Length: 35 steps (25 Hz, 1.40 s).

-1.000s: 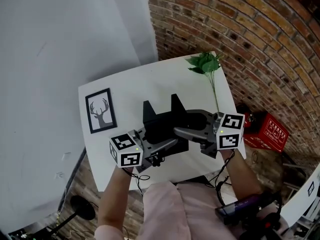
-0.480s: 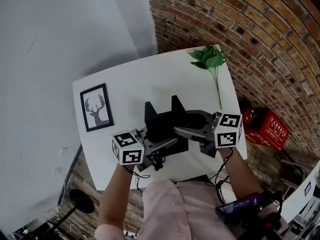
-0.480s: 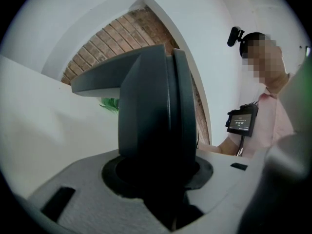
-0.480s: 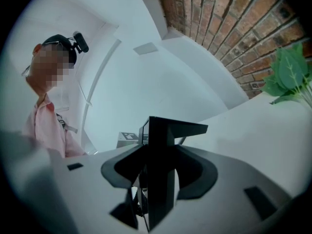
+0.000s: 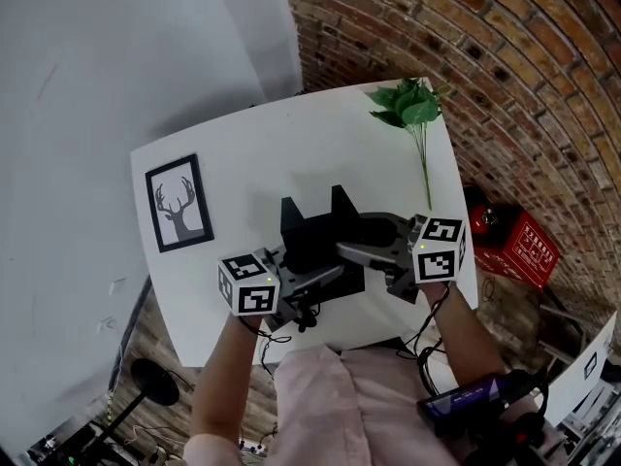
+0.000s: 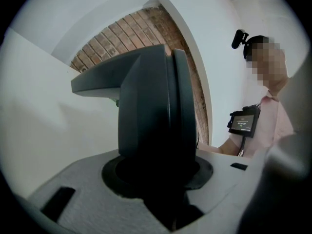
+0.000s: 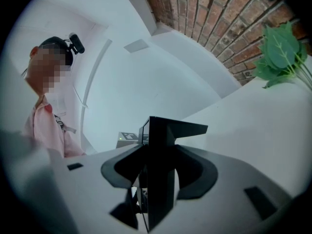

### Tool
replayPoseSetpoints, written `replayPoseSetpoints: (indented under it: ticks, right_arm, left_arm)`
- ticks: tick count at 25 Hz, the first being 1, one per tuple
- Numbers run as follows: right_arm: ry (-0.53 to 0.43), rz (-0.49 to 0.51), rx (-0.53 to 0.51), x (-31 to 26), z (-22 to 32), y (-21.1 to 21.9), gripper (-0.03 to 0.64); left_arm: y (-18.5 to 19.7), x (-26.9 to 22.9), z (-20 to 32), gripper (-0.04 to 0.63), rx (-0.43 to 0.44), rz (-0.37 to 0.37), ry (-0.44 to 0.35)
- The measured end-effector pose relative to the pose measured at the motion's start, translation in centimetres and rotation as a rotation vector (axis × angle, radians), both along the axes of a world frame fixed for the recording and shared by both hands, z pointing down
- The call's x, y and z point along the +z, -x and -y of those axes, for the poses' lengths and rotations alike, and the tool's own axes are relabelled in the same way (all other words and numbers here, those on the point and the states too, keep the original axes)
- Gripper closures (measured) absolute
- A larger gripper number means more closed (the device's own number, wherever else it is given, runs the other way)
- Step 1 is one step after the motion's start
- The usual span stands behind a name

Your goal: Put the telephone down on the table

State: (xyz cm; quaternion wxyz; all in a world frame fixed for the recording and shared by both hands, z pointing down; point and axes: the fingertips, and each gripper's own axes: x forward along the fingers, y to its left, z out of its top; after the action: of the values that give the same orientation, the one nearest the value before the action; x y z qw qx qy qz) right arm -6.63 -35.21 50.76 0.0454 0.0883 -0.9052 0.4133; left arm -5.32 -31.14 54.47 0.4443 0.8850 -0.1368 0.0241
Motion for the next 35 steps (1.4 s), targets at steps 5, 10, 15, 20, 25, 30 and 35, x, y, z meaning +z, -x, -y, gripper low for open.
replayPoseSetpoints:
  ticks: [5, 10, 15, 20, 25, 30, 35]
  right_arm:
    - [0.034, -0.009, 0.000, 1.6, 0.4, 0.1, 0.416]
    - [0.070, -0.008, 0.002, 3.0, 0.6, -0.2, 0.416]
    - [0.093, -0.012, 0.001, 3.6, 0.2, 0.0, 0.416]
    - [0.114, -0.009, 0.002, 4.1, 0.1, 0.0, 0.414]
    - [0.139, -0.015, 0.003, 5.0, -0.1, -0.2, 0.414]
    - [0.180, -0.001, 0.012, 5.9, 0.0, -0.2, 0.416]
    - [0.225, 0.022, 0.017, 6.4, 0.1, -0.3, 0.417]
  left_arm:
    - [0.0, 1.5, 0.2, 0.428, -0.006, -0.008, 0.039]
    - [-0.2, 2.7, 0.4, 0.428, -0.008, -0.006, 0.073]
    - [-0.1, 3.2, -0.1, 0.428, -0.015, -0.016, 0.105]
    - [-0.2, 3.6, -0.3, 0.428, -0.027, -0.018, 0.138]
    - [-0.3, 4.3, -0.5, 0.428, -0.019, -0.022, 0.172]
    - [-0.3, 5.0, -0.6, 0.428, -0.015, -0.033, 0.234]
    - [-0.5, 5.3, -0.6, 0.428, -0.014, -0.035, 0.291]
